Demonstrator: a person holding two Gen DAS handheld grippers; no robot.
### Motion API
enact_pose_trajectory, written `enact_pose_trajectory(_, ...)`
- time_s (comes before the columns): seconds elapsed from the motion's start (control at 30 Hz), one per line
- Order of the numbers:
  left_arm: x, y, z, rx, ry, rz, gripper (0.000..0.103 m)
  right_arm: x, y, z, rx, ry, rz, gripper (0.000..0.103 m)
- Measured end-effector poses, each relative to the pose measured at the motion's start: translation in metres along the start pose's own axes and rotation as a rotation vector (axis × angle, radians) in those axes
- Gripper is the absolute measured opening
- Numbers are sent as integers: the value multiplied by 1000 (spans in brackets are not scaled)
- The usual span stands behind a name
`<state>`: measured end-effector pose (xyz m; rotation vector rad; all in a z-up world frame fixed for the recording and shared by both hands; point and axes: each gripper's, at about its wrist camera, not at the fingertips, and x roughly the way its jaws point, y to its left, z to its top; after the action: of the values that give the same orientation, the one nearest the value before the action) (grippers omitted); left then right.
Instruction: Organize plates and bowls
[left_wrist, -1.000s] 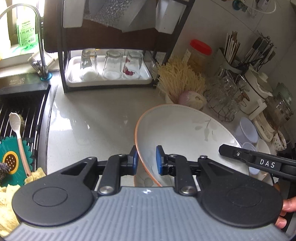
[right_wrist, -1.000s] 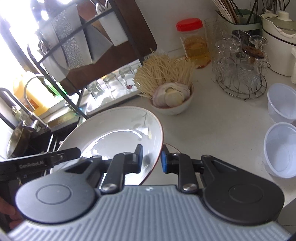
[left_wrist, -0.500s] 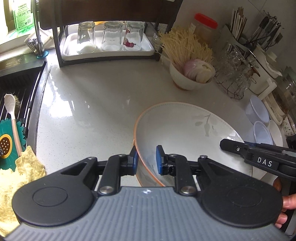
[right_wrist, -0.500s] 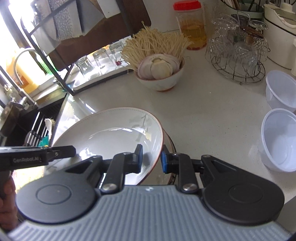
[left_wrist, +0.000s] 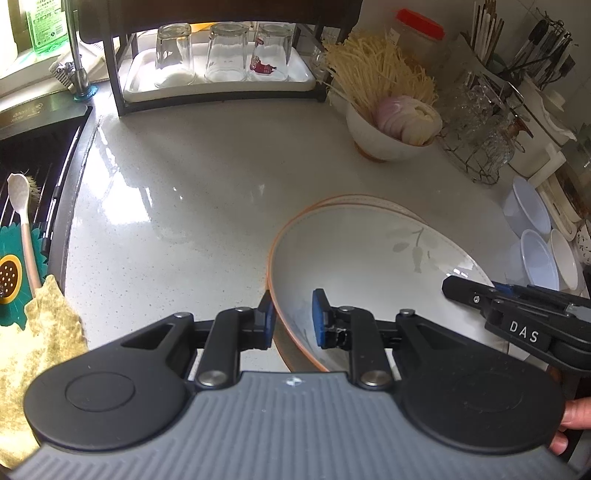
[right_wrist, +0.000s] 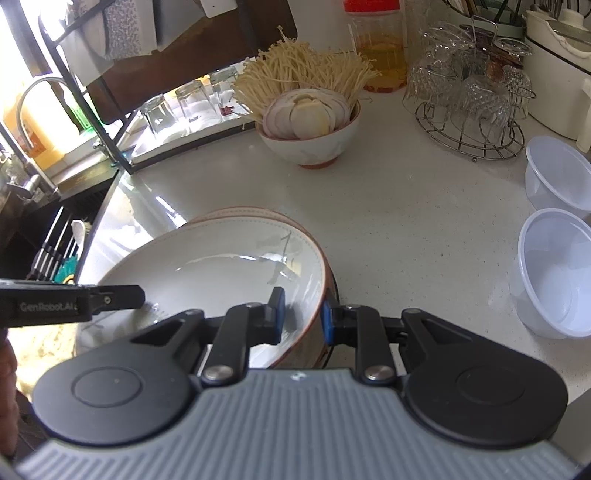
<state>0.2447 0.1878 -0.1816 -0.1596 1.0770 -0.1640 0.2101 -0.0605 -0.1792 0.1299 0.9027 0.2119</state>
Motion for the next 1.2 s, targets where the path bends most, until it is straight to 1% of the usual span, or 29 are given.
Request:
enact_pose_trajectory(0.1,1,-1,0,13,24,13,25,1,1,-2,12,14,2,25)
enact_pose_trajectory(0.2,4,7,-1,-45,65,2,25,1,0,-4,31,19,4,25)
enact_pose_trajectory(0.27,3,10,-3,-63,68,-14,25,-1,-1,-4,42,12,4,25)
enact_pose_trajectory(0.4,-5,7,-2,-45,54,-14,29,-5,-3,-4,73,-1,5,26)
enact_pose_trajectory(0.53,-10,-4,-1,-7,41,-15,29,-9,-5,-5,85,-4,9,25)
enact_pose_trajectory(0.77,-28,-27,3,54,-20,-13,29,-21,-10,-7,87,-33,-21,26)
enact_pose_trajectory(0.8,-30,-31,4,60,-30,-9,29,-21,-11,-7,87,-39,-11,26)
enact_pose_trajectory(1.0,-40,-40,0,50,-52,-9,29,-28,-1,1,39,-77,21,25)
enact_pose_trajectory(1.17,-61,-49,-5,42,-94,-1,29,-50,-4,4,29,-113,48,25)
enact_pose_trajectory(1.2,-66,-53,-5,37,-105,-9,29,-57,-6,4,27,-121,53,25)
